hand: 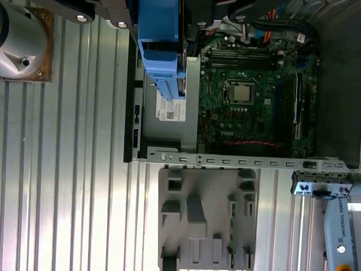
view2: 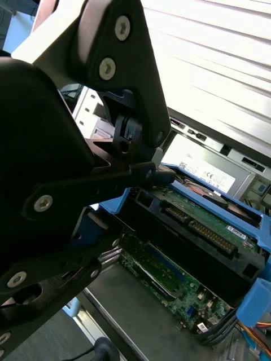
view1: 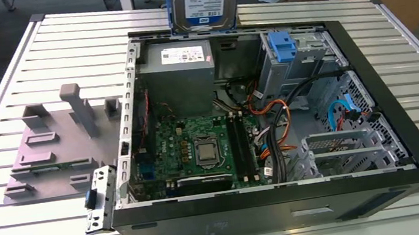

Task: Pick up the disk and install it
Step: 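Pick up the disk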

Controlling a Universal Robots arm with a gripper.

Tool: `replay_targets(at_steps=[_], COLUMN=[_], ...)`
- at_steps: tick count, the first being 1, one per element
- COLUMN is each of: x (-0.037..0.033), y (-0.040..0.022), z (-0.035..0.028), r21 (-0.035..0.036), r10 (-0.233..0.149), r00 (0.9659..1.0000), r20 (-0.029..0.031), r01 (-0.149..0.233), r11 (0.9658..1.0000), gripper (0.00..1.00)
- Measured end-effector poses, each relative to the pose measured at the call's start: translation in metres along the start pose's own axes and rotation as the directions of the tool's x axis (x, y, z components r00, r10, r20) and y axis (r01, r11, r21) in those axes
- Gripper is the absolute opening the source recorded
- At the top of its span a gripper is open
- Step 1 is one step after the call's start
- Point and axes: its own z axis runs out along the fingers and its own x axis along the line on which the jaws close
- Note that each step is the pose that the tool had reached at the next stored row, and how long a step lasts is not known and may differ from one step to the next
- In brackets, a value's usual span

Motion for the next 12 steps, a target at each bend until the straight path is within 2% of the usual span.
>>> replay_targets(at_steps=[12], x=[0.0001], y=[-0.0029], z=[-0.0001], r21=[0.0000], r10=[0.000], r00=[1.0000], r20=[0.0000], r01=[0.000], r11=[1.0000], gripper=[0.36])
